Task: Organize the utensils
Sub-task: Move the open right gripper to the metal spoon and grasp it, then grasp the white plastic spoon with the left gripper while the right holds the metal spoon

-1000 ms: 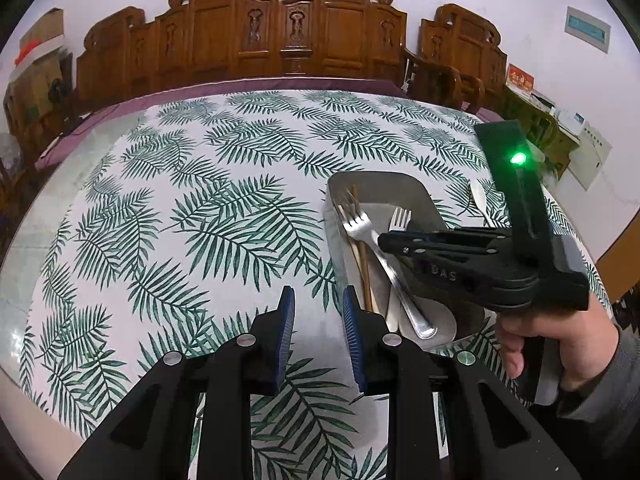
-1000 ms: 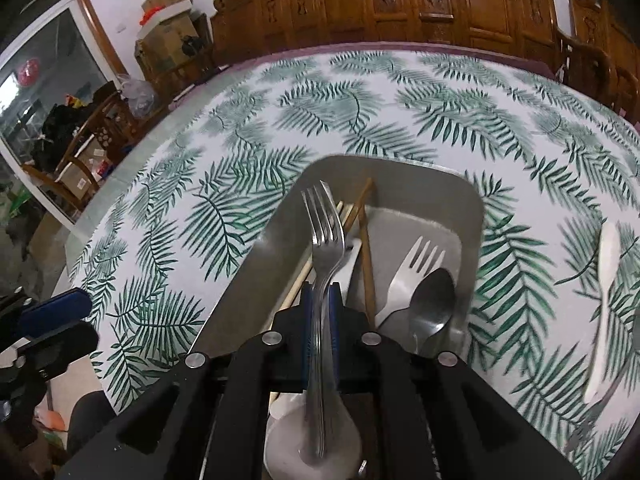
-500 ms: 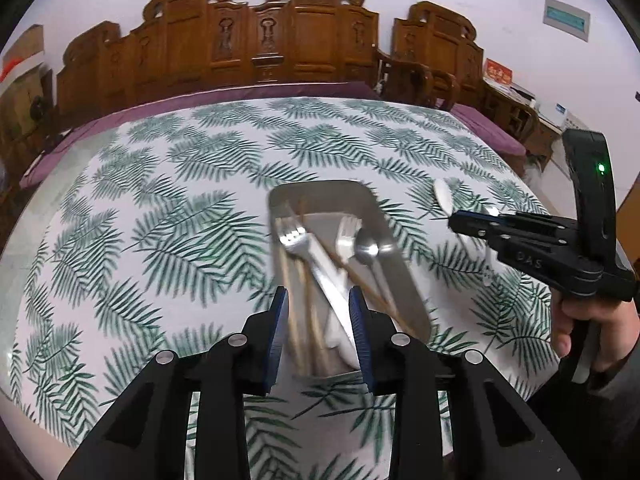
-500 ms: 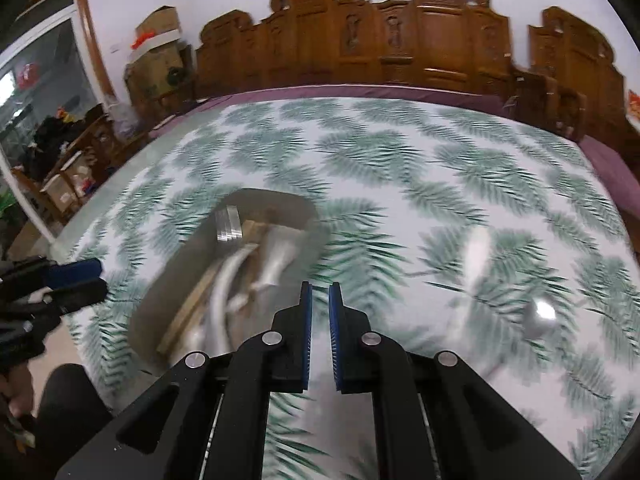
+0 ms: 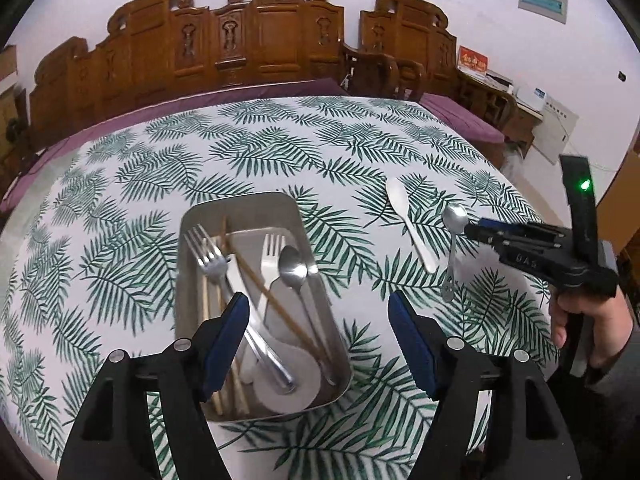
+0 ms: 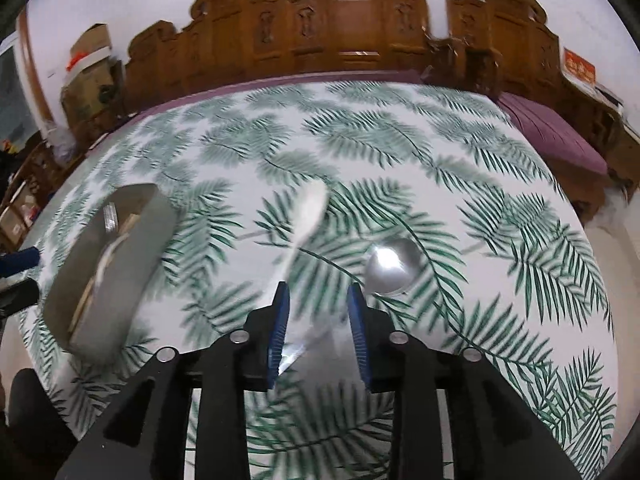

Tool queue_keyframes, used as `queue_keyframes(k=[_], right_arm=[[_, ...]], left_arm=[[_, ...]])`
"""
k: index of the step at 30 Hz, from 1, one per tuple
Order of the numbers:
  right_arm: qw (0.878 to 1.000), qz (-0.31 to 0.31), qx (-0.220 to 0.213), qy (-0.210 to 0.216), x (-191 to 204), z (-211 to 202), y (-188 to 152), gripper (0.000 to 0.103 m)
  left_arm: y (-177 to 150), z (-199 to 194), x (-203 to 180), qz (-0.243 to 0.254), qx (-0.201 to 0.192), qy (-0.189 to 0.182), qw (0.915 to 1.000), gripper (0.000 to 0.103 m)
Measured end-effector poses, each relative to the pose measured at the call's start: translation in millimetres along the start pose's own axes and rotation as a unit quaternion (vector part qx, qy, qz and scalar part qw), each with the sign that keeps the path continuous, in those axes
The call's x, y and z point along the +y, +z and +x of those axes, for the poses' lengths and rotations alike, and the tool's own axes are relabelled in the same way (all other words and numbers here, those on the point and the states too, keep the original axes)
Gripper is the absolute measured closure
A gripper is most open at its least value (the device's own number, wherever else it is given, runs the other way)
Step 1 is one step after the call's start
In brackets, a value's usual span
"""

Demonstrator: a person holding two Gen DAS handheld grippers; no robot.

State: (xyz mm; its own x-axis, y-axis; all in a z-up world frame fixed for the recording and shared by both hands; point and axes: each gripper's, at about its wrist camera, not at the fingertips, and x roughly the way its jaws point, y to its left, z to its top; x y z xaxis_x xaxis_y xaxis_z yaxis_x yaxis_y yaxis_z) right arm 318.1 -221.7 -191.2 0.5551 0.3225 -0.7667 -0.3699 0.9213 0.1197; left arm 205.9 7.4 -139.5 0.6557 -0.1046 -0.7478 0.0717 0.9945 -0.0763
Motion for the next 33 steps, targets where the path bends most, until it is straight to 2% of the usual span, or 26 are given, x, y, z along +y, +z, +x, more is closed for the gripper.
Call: queue_keyframes(k=[1, 10, 17, 19, 27, 33], right_arm=[[1.000, 0.005, 0.005, -0.004, -4, 5, -2, 0.062], [0.998, 0.040, 0.042, 0.003, -15, 44, -6, 0.061], [0.999, -0.013, 0.042, -0.032, -3, 52, -1, 0.062], [0.998, -0.024, 0.044, -0.041, -3, 52, 0, 0.074], [0.996, -0.060, 0.050, -0.038, -9, 49, -1, 0.095], [0.997, -0.055, 0.056, -0.025, -17, 45, -3, 0.096]], left_arm=[[1, 2, -2, 0.000, 0.000, 0.002, 1.0000, 0.033], [6, 17, -11, 0.002, 0.005, 0.002, 1.0000, 0.032], [5, 29, -24, 0.012, 0.016, -0.002, 0.9998, 0.032], [5, 31, -27, 0.014, 0.017, 0.000, 0.9998, 0.032], [8, 42, -41, 0.023, 0.024, -0.001, 0.9994, 0.032], [12, 48, -50, 0.027, 0.026, -0.003, 0.9993, 0.032]])
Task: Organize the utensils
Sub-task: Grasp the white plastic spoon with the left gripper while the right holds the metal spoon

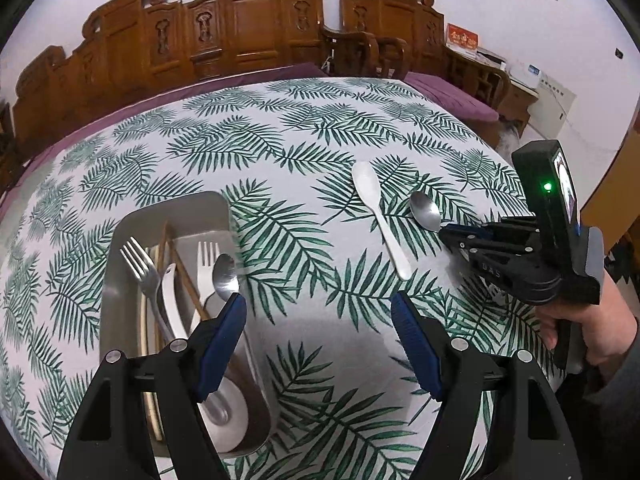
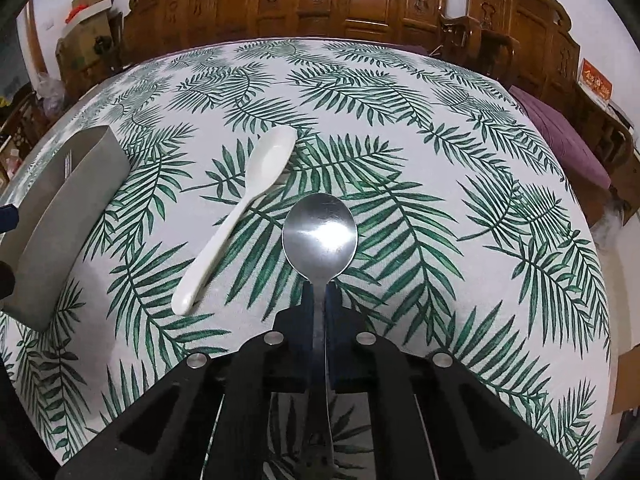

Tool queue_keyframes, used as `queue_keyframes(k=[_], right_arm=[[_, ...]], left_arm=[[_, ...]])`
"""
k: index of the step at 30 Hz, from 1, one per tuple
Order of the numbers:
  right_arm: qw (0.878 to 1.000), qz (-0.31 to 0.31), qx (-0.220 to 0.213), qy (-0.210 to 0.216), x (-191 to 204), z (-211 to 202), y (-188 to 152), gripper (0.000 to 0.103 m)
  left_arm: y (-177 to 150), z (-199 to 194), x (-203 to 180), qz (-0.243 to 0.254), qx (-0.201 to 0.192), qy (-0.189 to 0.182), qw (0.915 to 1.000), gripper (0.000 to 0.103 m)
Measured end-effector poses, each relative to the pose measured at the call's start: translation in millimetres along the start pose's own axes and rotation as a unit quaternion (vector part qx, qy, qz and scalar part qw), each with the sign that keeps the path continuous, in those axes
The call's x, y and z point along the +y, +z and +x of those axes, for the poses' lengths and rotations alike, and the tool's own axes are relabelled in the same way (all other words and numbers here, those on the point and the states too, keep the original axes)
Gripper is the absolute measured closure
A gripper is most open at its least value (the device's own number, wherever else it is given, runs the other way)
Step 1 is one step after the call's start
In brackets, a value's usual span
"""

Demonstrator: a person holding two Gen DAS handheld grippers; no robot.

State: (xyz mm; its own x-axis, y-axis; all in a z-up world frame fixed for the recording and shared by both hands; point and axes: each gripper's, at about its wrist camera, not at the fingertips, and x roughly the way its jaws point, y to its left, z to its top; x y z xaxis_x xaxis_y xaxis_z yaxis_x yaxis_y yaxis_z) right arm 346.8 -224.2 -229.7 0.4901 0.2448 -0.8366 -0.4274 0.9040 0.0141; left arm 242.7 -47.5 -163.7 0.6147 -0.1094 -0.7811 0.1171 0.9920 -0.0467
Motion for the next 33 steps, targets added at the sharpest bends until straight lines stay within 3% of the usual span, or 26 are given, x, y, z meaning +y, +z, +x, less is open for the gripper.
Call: queue_keyframes(k=[20, 26, 33], right_arm=[[1.000, -0.022, 0.020, -0.002, -3, -5, -6, 0.096], [1.000, 0.002, 0.011, 0.011, -16, -6, -4, 0.096], [0.999, 0.039, -0.005, 0.027, -40, -12, 1, 0.096]], left_arm=[[35, 39, -16, -0.006, 0.002, -0.001, 1.0000, 0.032], [47, 62, -24, -0.014, 0.015, -0.011, 0.9997, 0.032], [53, 93, -32, -0.017, 0.042, -0.025, 0.9987, 0.050]])
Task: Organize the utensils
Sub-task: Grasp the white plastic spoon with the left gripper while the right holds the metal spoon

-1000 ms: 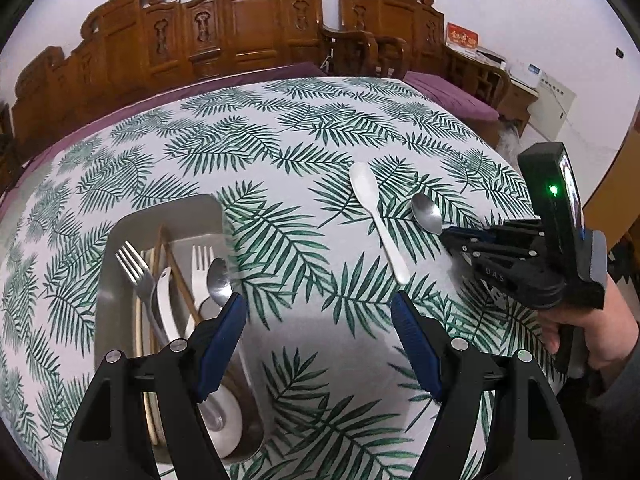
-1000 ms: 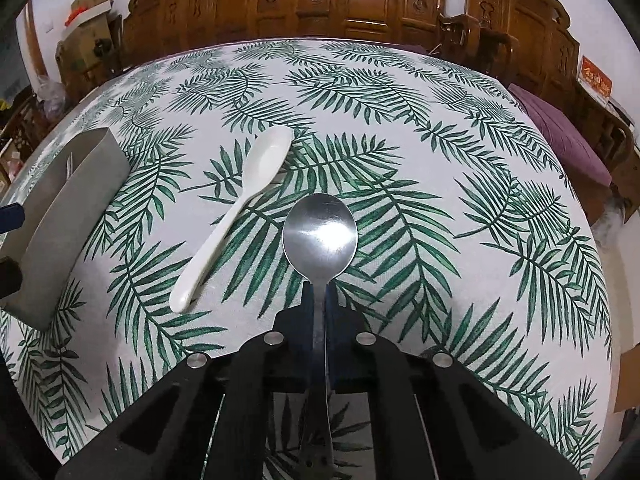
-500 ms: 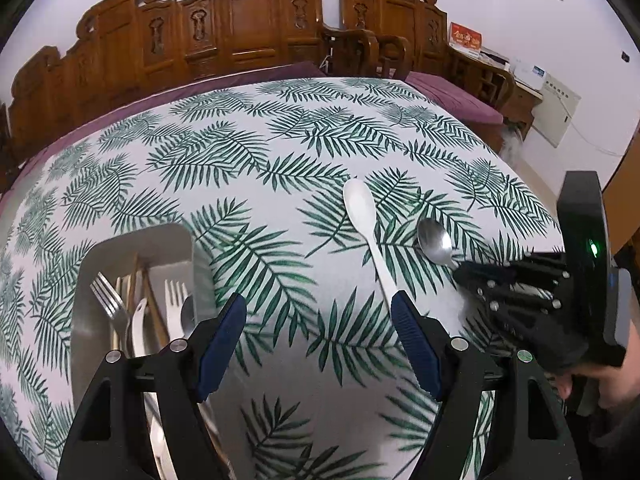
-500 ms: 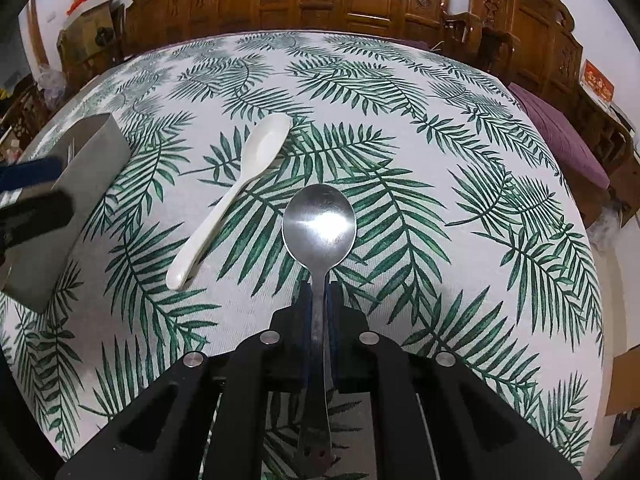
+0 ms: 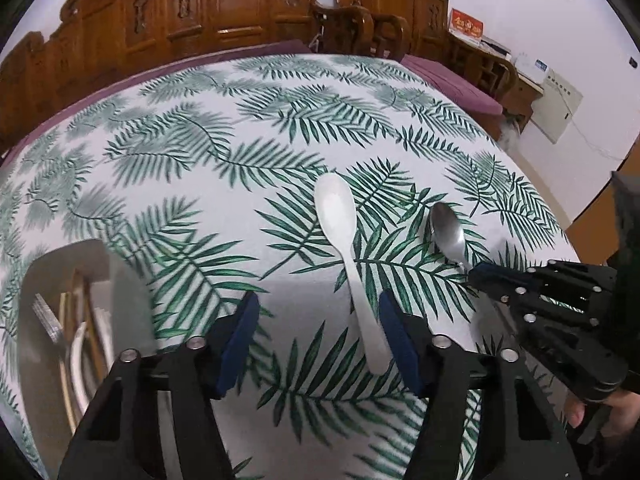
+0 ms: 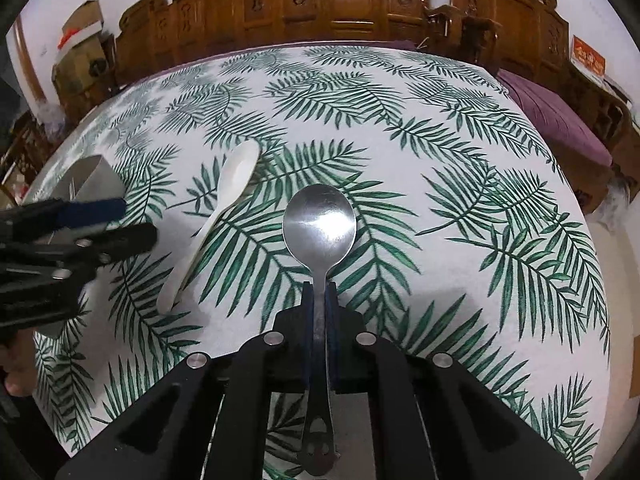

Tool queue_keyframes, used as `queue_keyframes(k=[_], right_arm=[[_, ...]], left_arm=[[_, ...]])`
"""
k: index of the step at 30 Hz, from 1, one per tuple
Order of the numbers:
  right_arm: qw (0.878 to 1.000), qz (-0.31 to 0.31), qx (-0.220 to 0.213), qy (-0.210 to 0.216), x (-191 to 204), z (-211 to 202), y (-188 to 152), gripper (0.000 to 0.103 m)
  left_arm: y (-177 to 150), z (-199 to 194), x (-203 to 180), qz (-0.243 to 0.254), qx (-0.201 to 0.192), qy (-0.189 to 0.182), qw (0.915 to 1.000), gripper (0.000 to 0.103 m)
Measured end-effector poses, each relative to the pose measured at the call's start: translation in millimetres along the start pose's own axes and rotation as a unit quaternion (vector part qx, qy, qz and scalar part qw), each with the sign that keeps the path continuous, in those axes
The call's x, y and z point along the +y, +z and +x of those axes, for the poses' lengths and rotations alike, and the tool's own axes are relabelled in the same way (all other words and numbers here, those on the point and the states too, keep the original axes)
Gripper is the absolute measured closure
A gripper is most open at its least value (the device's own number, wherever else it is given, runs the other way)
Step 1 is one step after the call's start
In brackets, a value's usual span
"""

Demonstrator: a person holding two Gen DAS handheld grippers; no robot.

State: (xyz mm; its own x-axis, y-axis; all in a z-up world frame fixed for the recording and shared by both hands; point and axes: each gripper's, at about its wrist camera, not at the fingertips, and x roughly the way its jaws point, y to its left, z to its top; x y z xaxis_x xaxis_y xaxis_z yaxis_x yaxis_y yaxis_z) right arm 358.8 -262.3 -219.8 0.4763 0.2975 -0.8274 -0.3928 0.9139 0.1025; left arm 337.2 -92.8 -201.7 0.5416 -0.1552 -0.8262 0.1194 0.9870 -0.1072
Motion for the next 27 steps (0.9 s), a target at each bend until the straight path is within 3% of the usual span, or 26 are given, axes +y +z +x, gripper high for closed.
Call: queue_keyframes(k=[9, 16, 18, 27], right_arm=[[1.000, 0.013, -0.006, 0.008, -7, -2, 1, 0.096], [1.000, 0.012, -0.008, 0.010, -6, -1, 2, 0.096], [1.000, 0.010, -0.009, 0.010, -4, -2, 2, 0.096], [1.000, -0.008, -0.014, 0.012, 11, -4, 3, 0.096]], left_arm=[[19, 37, -15, -0.001, 0.030, -0.017, 0.9994, 0.078], [22, 48, -22, 0.019, 0.040, 0.011, 0.9989, 0.094], [20, 46, -23, 0.031, 0.044, 0.024, 0.9983, 0.096], [2, 17, -10, 0.030, 0.033, 0.020, 0.9988, 0.097]])
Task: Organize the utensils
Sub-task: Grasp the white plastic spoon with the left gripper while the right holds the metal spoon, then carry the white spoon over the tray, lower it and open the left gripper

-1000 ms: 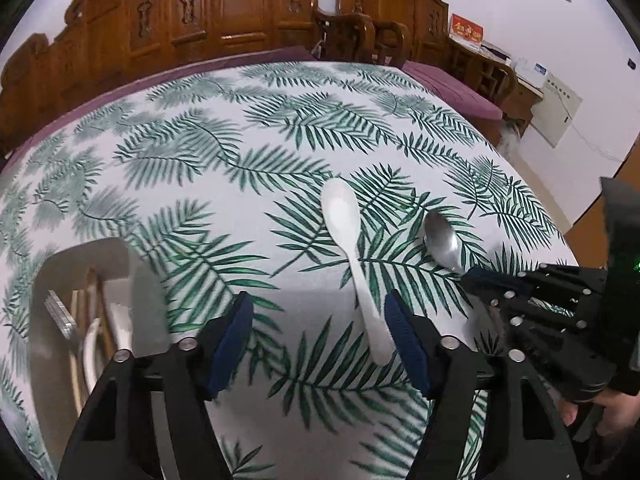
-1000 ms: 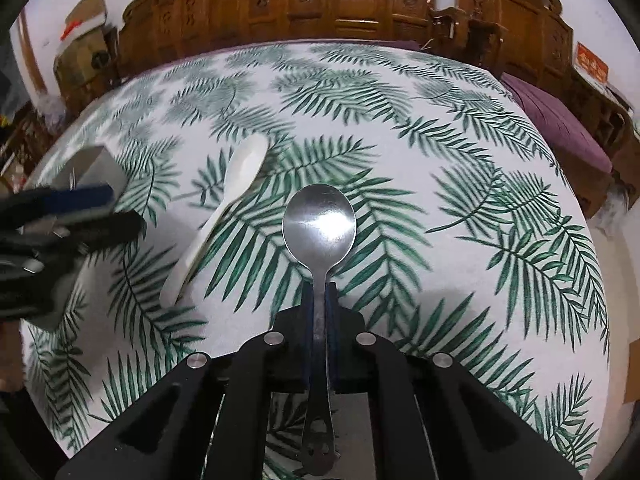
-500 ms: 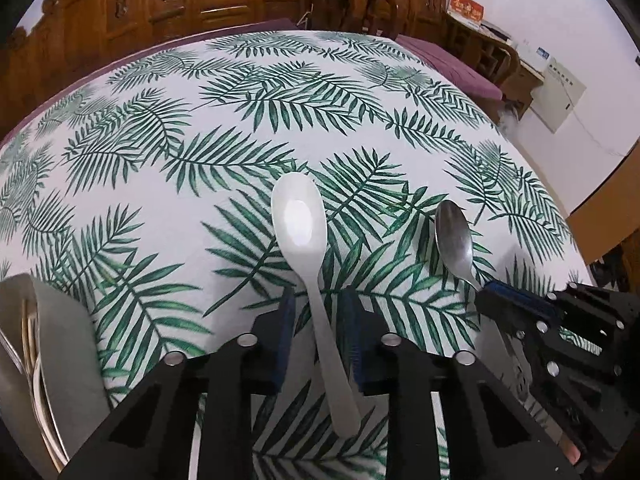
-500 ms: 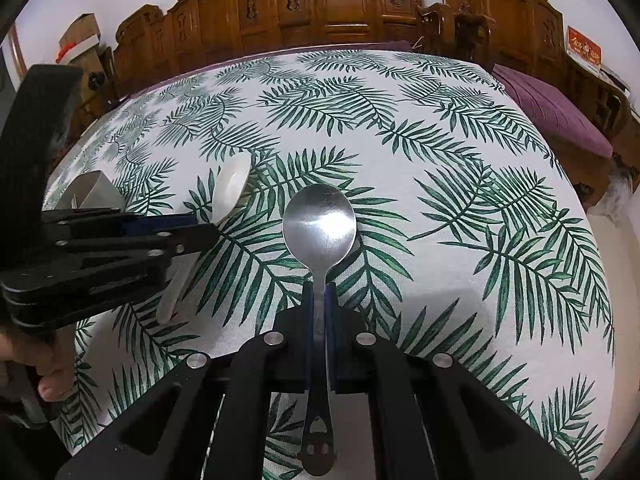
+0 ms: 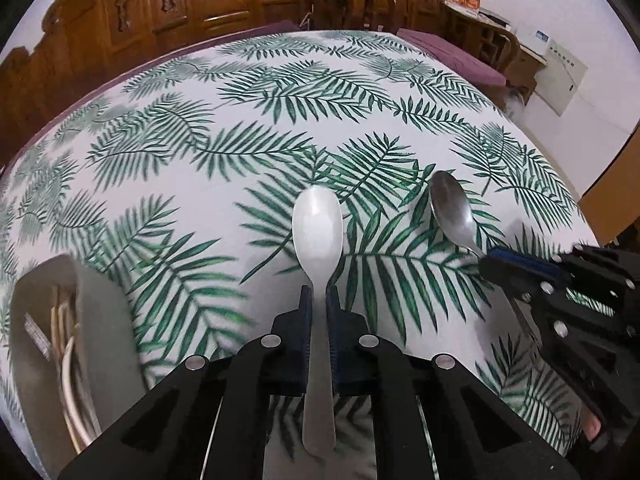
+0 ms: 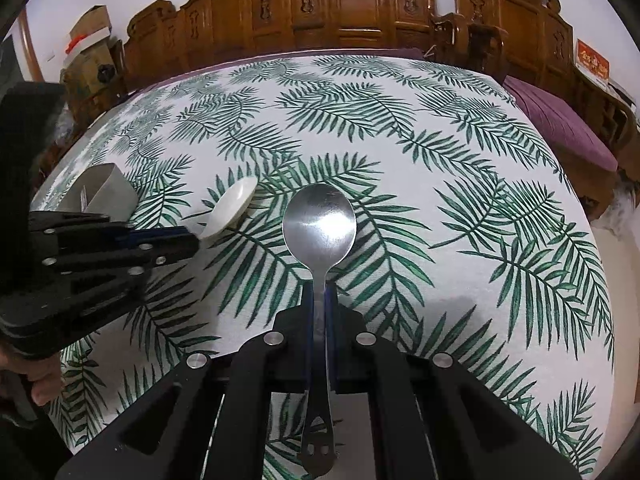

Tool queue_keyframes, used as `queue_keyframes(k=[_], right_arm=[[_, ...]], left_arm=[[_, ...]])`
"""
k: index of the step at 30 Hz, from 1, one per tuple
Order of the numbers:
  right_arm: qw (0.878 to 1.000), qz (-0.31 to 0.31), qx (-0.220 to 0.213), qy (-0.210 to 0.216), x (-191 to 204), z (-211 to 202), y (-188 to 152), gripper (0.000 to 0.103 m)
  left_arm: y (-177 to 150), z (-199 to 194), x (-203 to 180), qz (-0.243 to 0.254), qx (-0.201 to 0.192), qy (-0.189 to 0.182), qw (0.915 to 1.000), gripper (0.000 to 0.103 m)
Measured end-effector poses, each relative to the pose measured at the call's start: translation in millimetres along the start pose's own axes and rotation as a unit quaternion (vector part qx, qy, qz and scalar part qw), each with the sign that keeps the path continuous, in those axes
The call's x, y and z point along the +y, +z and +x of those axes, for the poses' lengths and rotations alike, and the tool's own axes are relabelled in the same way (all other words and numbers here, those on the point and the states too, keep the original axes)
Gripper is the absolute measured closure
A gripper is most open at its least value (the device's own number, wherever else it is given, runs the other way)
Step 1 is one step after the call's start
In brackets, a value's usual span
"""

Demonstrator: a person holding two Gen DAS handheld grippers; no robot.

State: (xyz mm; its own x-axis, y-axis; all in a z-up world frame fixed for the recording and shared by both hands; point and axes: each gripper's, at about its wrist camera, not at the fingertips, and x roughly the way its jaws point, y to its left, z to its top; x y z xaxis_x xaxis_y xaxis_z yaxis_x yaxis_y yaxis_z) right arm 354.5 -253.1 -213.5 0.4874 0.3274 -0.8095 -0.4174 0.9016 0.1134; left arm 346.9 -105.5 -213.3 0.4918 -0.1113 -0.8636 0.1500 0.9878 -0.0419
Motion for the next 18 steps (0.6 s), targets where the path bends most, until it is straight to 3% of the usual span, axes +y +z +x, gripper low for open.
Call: queue_keyframes(k=[18], right_arm=[[0.999, -0.037, -0.008, 0.023, 41, -8, 0, 0.096]], left_arm=[[-34, -83, 32, -0.001, -0.047, 0.007, 0.9989, 0.097]])
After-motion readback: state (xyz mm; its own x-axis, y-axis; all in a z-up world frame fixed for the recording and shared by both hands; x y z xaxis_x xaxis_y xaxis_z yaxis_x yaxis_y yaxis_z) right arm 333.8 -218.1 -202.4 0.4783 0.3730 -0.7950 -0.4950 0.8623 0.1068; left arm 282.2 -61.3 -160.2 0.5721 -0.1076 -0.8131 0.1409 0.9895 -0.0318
